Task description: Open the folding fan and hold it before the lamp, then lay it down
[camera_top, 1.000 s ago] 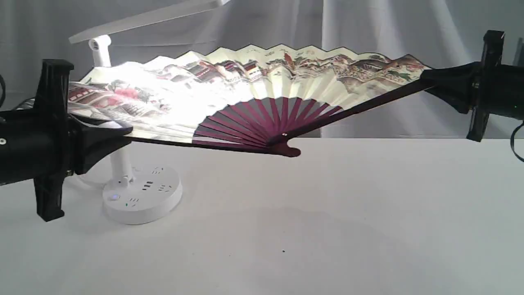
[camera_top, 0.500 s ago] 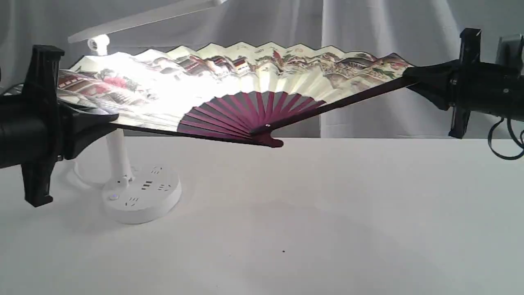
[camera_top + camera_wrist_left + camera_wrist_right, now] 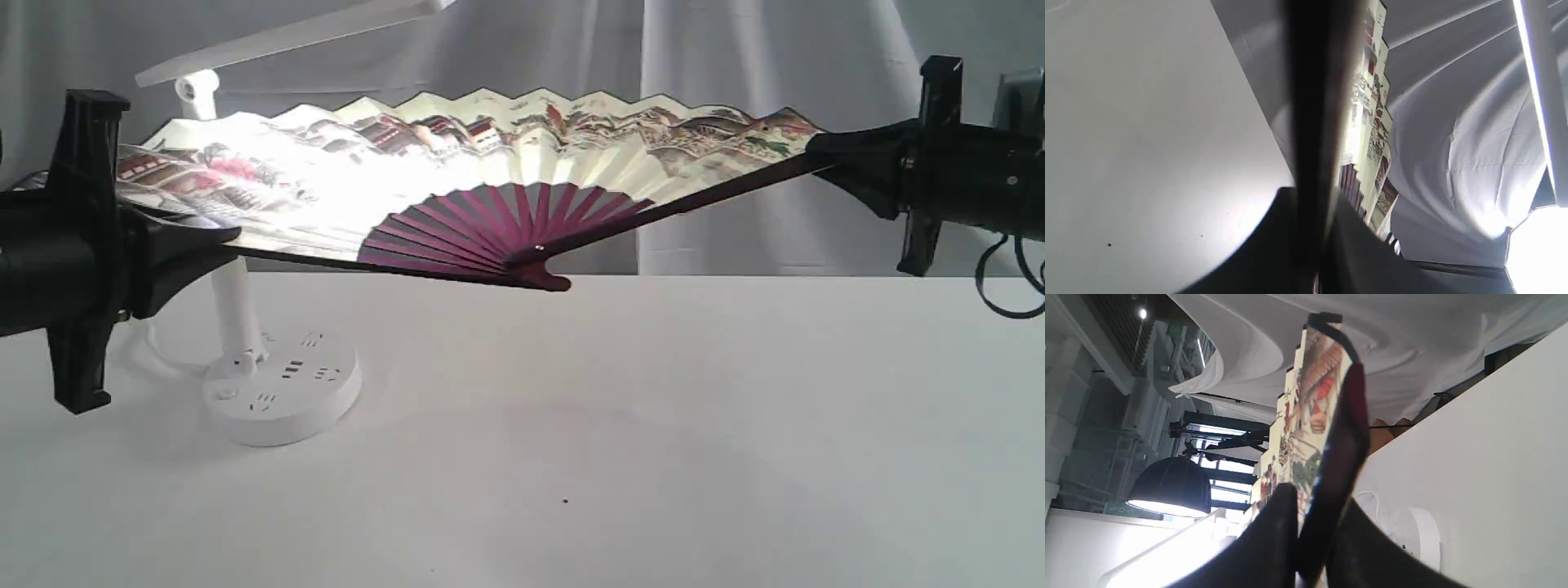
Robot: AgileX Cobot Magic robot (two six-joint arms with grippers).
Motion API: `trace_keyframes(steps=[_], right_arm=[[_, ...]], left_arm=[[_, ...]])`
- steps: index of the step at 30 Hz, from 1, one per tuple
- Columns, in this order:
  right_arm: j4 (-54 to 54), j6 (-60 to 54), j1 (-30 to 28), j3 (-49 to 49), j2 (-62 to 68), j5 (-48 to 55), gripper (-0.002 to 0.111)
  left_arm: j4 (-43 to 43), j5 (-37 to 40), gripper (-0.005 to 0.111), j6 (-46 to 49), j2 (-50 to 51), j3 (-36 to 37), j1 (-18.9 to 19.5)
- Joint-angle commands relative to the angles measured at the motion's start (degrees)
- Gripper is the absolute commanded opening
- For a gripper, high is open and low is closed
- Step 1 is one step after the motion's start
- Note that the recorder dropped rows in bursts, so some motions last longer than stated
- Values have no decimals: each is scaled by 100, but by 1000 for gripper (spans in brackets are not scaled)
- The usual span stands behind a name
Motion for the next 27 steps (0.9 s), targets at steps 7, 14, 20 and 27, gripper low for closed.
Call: trace_keyframes(steps=[7,14,20,27], right_arm=[[-48,-253,-189,-52,-51,-246,0],[-48,-253,-189,-52,-51,-218,0],[-48,-268,-189,-52,-51,-217,0],[-48,-275,-236,-52,-51,-172,0]], left_arm=[[31,-209,0,-25,-43,-42,77],[31,-209,0,-25,-43,-42,77],[31,-204,0,-13,-43,-42,77],[31,-114,0,12,-43,-42,77]])
